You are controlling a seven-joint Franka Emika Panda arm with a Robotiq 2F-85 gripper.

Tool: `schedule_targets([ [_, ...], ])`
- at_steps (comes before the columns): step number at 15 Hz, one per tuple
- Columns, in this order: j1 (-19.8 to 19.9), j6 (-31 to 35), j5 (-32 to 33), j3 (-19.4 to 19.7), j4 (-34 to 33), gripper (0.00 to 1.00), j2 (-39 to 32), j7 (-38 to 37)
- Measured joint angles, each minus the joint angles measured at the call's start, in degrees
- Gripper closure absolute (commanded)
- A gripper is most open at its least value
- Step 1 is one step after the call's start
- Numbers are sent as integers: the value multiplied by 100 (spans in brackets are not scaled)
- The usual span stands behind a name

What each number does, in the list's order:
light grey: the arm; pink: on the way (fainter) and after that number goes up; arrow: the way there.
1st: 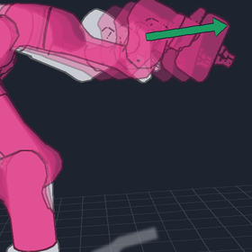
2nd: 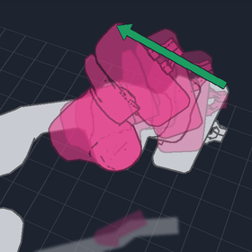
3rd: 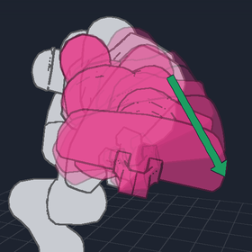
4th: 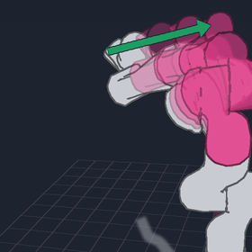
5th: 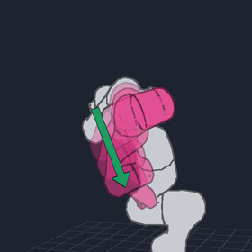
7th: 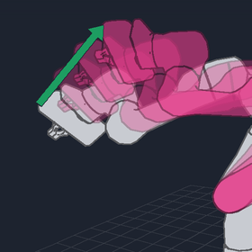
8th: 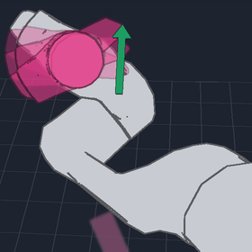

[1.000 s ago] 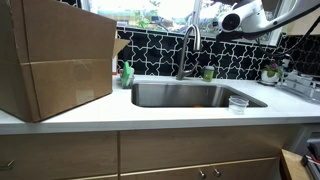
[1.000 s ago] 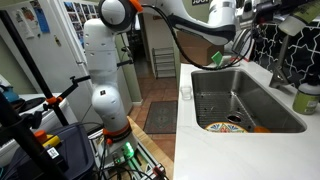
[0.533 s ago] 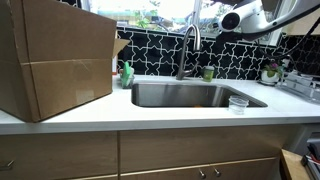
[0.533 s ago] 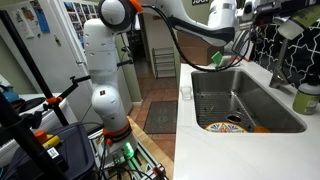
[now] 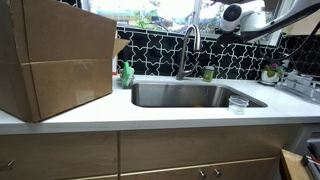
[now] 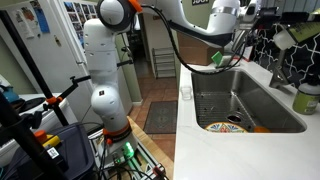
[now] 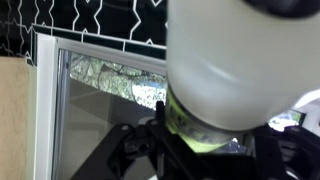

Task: Pour some liquid from the bottle on the right into the sink

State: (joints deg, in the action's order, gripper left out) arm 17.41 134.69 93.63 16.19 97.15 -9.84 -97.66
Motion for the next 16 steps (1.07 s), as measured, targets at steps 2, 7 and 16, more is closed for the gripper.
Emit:
schedule_targets([
  [2,127,167,-900,9,0,62,0,595],
  [7,393,206,-3240,3,1,62,-13,2179],
  [16,737,37,-6069,-112,-3,37,-154,3991],
])
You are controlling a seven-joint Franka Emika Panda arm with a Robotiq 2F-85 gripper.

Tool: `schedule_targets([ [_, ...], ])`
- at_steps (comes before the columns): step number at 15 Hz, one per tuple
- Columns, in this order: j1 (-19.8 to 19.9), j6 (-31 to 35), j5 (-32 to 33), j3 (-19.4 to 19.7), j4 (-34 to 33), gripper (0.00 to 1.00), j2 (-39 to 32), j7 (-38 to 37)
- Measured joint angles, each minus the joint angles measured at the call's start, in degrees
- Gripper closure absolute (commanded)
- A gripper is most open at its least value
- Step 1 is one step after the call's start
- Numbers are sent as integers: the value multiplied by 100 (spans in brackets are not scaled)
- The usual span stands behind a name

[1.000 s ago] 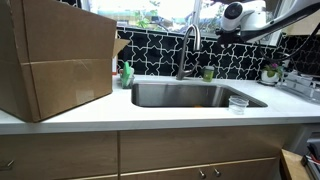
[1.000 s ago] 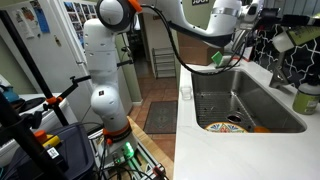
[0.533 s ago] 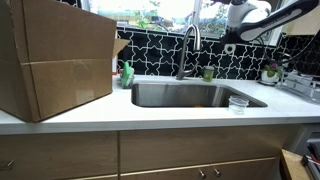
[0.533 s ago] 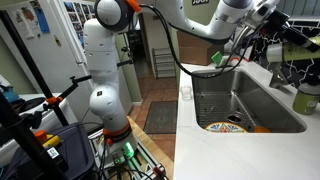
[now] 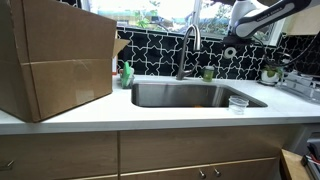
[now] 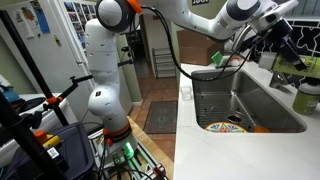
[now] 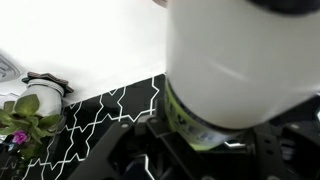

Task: Pour some liquid from the bottle on the right into the sink

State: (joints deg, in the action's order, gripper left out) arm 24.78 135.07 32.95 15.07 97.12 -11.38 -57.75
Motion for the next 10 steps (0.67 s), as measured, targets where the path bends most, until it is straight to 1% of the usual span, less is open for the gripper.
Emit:
schedule_targets([
  [3,0,0,-14,-15,-1,37,-6,1],
  [4,0,0,-14,-16,-1,62,-6,1],
  [6,-48,0,-15,36,-1,62,-9,1],
  [7,-106,-23,-146,99,-2,62,-20,53],
  [8,-131,-126,-435,140,-24,62,-48,166],
  [10,-128,-556,-1253,204,-162,62,-163,577],
])
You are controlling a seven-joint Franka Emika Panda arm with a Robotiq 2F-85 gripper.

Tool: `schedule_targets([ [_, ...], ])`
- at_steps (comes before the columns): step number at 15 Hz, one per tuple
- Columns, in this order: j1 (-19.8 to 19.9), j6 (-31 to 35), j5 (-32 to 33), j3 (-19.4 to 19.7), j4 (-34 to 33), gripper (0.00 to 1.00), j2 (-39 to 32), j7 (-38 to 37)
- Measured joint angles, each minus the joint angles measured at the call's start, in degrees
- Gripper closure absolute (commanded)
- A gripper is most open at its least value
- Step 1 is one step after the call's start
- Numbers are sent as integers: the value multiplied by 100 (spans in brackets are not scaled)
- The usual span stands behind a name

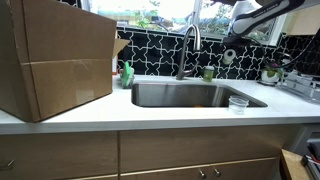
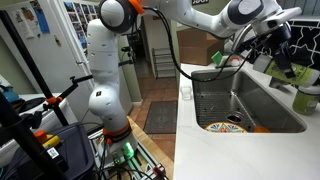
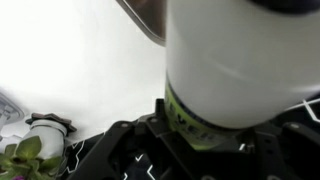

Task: Pour some liquid from the bottle on the right into the sink

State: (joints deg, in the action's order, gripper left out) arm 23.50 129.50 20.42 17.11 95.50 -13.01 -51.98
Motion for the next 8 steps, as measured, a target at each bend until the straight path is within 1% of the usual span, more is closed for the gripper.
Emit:
schedule_targets([
  [4,144,-1169,-1554,171,-580,62,-319,922],
  [8,464,-2574,-2696,331,-1349,62,-729,1357],
])
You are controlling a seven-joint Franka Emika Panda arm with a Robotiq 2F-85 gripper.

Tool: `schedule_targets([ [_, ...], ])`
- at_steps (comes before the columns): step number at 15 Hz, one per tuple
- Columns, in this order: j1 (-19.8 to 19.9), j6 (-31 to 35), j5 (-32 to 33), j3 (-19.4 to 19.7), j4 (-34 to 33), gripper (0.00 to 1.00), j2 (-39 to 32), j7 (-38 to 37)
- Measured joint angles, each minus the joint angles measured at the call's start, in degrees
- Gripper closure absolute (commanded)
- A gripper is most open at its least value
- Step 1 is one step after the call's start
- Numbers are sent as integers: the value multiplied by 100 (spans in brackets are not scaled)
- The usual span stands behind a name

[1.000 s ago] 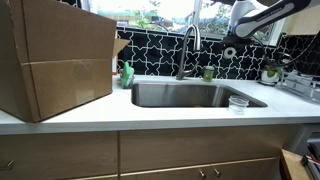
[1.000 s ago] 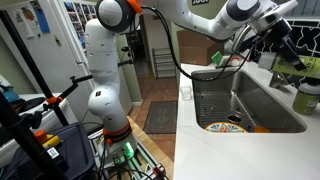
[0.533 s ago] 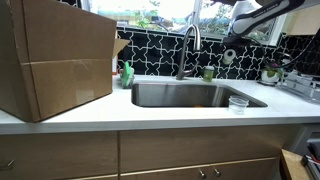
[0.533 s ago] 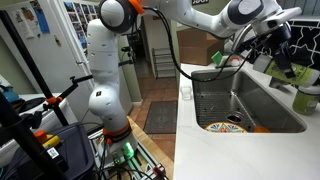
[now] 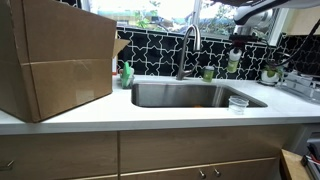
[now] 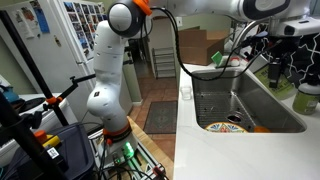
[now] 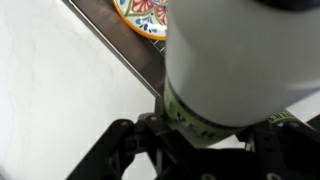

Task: Pour some liquid from the bottle on the right into the sink

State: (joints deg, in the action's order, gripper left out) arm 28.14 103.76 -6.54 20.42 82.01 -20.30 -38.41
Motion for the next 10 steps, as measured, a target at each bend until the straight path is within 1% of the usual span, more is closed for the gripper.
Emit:
schedule_targets([
  [4,512,-1211,-911,116,-805,62,-581,23],
  [5,659,-1439,-1121,117,-987,37,-725,-28],
  [7,911,-1758,-1475,109,-1301,37,-978,-161],
  [10,1009,-1841,-1577,94,-1495,37,-1141,-216],
])
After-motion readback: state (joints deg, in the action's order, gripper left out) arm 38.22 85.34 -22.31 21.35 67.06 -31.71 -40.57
